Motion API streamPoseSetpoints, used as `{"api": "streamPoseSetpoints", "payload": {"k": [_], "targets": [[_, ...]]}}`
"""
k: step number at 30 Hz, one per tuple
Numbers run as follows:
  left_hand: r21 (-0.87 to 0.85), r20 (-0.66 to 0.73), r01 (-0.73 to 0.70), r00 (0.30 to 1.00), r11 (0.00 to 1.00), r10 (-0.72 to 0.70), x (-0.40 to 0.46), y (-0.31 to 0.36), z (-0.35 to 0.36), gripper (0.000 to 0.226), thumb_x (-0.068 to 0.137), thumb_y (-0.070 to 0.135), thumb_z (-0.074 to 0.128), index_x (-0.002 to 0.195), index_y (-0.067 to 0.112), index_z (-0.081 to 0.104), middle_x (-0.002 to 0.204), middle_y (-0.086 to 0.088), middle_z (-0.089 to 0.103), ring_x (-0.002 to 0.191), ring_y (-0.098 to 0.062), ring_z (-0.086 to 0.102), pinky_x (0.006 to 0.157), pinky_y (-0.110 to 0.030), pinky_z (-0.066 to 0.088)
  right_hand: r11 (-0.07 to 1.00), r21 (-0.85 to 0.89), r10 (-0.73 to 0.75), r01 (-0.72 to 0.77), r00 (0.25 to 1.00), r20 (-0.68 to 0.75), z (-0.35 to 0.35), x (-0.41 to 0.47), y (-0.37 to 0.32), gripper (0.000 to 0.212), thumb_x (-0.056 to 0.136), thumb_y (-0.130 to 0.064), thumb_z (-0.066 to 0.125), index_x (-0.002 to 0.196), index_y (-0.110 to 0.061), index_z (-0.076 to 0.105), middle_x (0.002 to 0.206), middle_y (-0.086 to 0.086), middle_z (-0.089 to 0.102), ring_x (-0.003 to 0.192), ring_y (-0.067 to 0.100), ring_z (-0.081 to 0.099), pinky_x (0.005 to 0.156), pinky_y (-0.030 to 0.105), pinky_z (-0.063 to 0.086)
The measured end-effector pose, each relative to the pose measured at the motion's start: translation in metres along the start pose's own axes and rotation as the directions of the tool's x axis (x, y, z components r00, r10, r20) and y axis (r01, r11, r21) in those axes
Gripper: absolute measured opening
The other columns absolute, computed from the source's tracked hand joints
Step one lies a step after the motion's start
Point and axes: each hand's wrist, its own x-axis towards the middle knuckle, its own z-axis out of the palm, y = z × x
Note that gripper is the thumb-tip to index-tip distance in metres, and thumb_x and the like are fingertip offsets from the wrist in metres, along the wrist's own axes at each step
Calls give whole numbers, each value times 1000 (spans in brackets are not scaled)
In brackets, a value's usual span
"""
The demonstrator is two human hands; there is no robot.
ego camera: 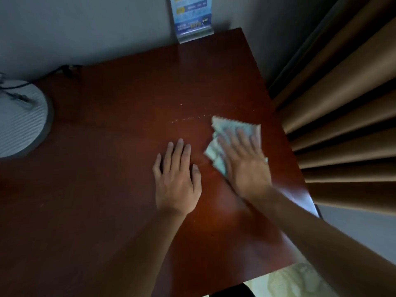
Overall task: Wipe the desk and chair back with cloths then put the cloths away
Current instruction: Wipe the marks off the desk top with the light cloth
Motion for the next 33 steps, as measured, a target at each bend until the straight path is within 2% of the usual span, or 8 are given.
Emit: {"api": "streamPoseSetpoints", "payload": {"k": [3,5,11,16,21,25,29,33], "targets": [[-1,-24,6,1000,1000,-6,0,0,2,53,99,35,32,146,12,44,156,-6,39,148,-23,28,119,-50,21,939,-29,343,-343,939,5,-5,40,37,48,109,-29,23,154,-15,30,159,10,32,150,32,18,122,47,-11],[-1,-33,1,999,1000,-1,0,0,3,53,99,35,33,146,12,43,155,-6,39,148,-24,29,119,-50,21,910,-7,415,-415,910,0,-6,46,35,49,109,-30,19,155,-16,27,161,9,27,151,31,14,122,50,-4],[-8,-75,-11,997,1000,11,1,-2,4,50,99,31,32,143,13,48,153,-6,43,146,-24,32,118,-50,24,999,46,24,-26,998,51,3,-39,-56,49,101,-23,41,149,-14,41,156,11,36,146,37,26,117,57,28],[-99,-130,8,991,995,-21,7,-7,-5,42,97,24,39,134,14,55,146,-4,51,140,-20,42,114,-46,28,996,14,-87,85,989,120,0,-34,-53,49,102,-28,36,150,-16,38,158,8,32,148,32,23,120,51,23],[-140,-115,149,979,979,-165,37,-41,-23,46,92,24,43,136,12,52,149,-6,48,142,-22,38,113,-45,25,993,63,92,-101,988,121,1,28,-59,49,107,-30,29,155,-21,26,163,7,21,151,33,9,123,52,8],[-63,-93,212,972,975,-217,44,-77,-24,51,97,28,35,143,8,46,155,-9,40,148,-24,29,117,-49,18,988,63,-146,139,979,140,15,13,-116,55,101,-34,26,154,-20,27,163,7,22,151,35,12,122,54,8],[-68,-149,202,966,977,-210,42,-83,-20,52,98,26,30,144,10,48,153,-8,42,147,-22,31,118,-48,20,978,70,-204,197,970,131,17,31,-122,50,104,-33,27,153,-20,29,161,3,26,151,30,16,122,54,10],[-42,-169,203,964,978,-208,42,-83,-15,50,98,27,38,144,11,49,153,-6,43,146,-21,32,118,-47,22,999,31,10,-13,994,107,11,109,-84,50,107,-35,20,156,-23,22,163,6,22,152,31,11,122,52,0]]}}
